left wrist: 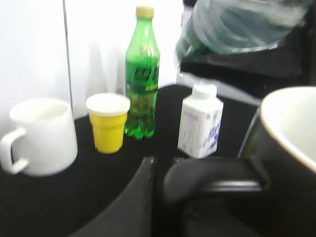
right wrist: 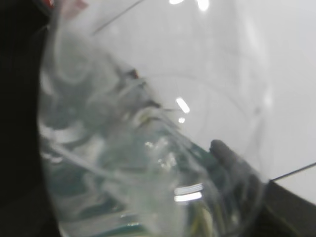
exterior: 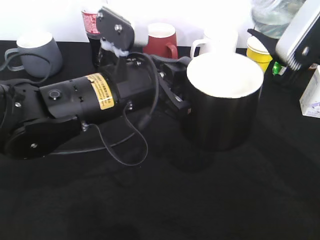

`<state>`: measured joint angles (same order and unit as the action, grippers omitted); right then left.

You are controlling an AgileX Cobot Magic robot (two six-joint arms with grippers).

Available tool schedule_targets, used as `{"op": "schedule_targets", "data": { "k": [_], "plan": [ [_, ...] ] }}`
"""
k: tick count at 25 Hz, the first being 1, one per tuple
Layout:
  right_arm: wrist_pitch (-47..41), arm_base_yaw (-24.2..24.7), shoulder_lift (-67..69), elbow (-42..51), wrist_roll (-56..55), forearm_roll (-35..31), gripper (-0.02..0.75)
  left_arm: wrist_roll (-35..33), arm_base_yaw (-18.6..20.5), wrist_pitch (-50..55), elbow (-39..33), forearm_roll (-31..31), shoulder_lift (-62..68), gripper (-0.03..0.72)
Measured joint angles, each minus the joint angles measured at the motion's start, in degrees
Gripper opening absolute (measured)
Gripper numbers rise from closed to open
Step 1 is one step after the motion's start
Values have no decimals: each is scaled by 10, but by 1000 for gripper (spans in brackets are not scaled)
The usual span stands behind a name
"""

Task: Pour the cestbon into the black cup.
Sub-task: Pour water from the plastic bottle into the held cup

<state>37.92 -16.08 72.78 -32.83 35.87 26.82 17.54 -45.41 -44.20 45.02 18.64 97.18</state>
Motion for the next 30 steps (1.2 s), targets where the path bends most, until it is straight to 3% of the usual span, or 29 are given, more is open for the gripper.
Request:
{"op": "schedule_targets", "data": {
  "k": [5,14,19,30],
  "plan": [
    [24,0,0,-1,97,2,489,-20,28,14,0,-16,0,51],
    [25,0,0,-1,248,6,489,-20,30,18,0,14,0,51],
    [25,0,0,-1,300,6,489,-5,30,18,0,61,0,51],
    [26,0,0,-1,375,6,489,8,30,17,0,70,0,51]
  ]
}}
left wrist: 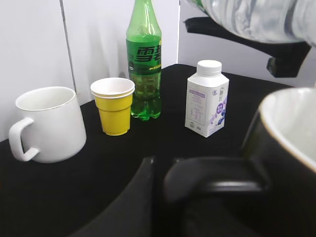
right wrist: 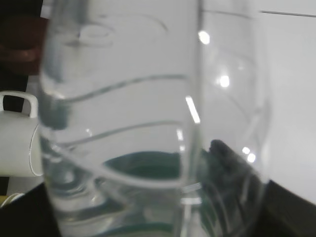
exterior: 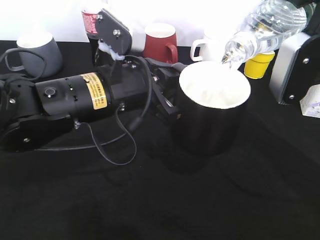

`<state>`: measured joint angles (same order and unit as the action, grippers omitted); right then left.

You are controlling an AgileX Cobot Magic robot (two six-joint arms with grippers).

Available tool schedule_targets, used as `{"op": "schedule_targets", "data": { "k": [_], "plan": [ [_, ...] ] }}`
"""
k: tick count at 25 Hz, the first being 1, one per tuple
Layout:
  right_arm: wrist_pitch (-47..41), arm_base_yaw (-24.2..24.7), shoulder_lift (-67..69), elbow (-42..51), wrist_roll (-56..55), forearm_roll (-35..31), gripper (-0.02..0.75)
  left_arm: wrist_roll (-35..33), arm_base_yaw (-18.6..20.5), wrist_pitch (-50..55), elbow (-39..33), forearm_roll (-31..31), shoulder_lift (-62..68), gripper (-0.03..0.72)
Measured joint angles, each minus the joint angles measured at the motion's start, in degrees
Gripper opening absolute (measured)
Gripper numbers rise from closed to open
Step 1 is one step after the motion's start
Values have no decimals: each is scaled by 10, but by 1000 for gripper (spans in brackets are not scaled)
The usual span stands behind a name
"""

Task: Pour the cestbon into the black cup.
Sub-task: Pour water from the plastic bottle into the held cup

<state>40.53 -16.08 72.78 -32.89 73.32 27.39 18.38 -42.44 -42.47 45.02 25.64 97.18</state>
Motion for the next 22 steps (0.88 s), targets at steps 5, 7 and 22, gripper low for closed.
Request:
{"op": "schedule_targets", "data": {
  "k": [5,7,22],
  "plan": [
    [4,0,0,0,9,0,489,44,0,0,0,34,0,51],
    [4,0,0,0,16,0,489,61,0,1,0,51,0,51],
    [8,0,0,-1,-548,-9,489,7,8,0,0,-2,0,51]
  ]
}}
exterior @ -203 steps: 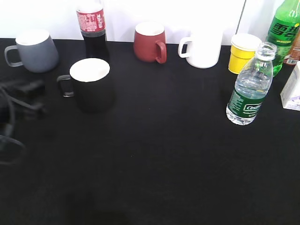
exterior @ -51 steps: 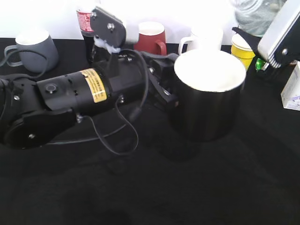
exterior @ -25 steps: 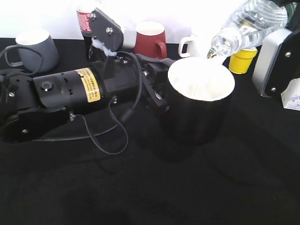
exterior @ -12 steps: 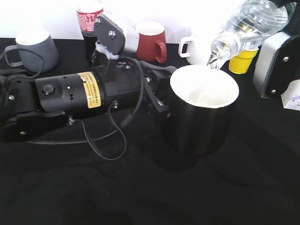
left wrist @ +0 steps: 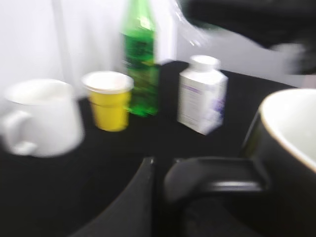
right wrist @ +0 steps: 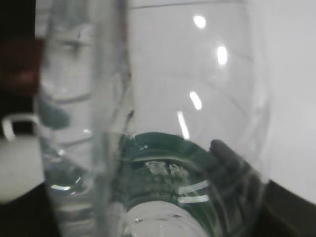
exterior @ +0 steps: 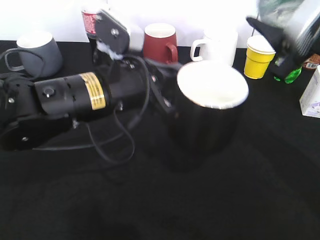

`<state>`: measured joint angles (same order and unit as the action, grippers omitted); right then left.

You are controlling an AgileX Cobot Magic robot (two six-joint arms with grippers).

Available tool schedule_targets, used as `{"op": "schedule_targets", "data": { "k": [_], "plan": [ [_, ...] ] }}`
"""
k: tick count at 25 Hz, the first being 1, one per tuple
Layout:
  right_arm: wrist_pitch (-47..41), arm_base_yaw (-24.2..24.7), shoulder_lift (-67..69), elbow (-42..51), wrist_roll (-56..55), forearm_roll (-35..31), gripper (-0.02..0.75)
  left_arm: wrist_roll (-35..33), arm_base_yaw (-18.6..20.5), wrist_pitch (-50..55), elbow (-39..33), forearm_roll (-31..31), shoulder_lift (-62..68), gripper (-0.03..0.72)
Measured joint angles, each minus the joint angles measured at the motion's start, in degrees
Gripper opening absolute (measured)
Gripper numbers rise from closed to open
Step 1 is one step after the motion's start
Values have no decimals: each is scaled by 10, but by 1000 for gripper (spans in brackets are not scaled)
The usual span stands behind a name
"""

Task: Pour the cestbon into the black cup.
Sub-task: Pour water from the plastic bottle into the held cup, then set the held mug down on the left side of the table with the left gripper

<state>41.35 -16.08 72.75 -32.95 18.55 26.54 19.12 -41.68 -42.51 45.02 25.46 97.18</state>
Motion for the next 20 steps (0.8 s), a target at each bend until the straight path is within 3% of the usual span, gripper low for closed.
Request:
{"op": "schedule_targets", "data": {
  "k": [2,5,9,14,17,20],
  "plan": [
    [-1,0,0,-1,-181,0,489,-21,18,-6,0,-37,0,51],
    [-44,0,1,-1,-267,-7,489,-26,85,-13,0,-57,0,51],
    [-99,0,1,-1,-282,-84,489,-53,157,-51,-15,-68,0,51],
    [-100,0,2,-1,-282,-92,489,-111,229,-141,-69,-161,35,51],
    [-100,0,2,-1,-283,-92,489,-113,237,-212,-70,-182,109,51],
    [-100,0,2,-1,-283,-92,489,-136,239,-217,-70,-202,150,51]
  ]
}}
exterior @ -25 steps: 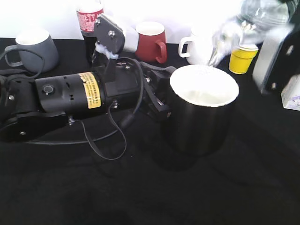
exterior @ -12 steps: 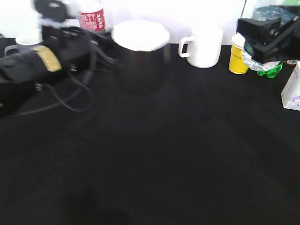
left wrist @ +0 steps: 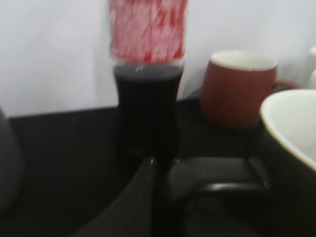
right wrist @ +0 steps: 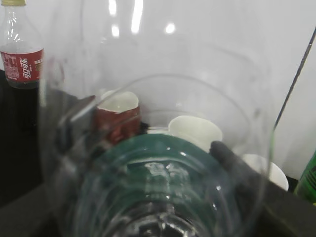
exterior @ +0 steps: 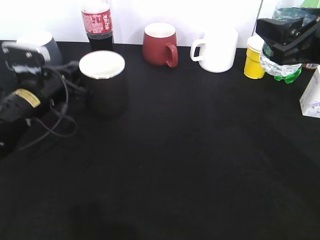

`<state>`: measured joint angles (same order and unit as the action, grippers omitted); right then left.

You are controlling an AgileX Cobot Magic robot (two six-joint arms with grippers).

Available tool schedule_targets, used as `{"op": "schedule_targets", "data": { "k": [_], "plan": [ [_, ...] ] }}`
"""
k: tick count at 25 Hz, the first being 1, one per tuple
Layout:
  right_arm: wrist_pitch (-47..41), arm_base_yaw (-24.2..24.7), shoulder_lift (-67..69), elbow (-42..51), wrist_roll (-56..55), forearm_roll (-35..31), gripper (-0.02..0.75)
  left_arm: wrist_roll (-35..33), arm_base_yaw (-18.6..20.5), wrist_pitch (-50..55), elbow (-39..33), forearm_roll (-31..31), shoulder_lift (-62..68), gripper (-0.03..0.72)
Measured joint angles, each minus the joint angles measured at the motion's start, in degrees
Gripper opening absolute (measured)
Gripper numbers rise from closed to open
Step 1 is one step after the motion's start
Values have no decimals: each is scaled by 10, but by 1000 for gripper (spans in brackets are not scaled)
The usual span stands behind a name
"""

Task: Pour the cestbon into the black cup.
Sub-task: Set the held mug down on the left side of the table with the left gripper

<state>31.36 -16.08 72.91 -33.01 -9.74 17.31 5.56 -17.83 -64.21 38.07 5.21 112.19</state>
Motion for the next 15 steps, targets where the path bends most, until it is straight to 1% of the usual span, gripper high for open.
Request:
{"op": "schedule_targets", "data": {
  "k": [8,9,12,13,15],
  "plan": [
    [0,0,0,0,-1,-1,489,4,0,-32,2,0,53,59],
    [0,0,0,0,-1,-1,489,5,0,-32,2,3,53,79],
    [0,0,0,0,-1,-1,489,5,0,-39,1,6,53,228],
    [0,0,0,0,-1,-1,489,5,2,-40,0,6,53,253],
    [-1,0,0,0,-1,-1,489,5,2,-41,0,5,53,277]
  ]
}}
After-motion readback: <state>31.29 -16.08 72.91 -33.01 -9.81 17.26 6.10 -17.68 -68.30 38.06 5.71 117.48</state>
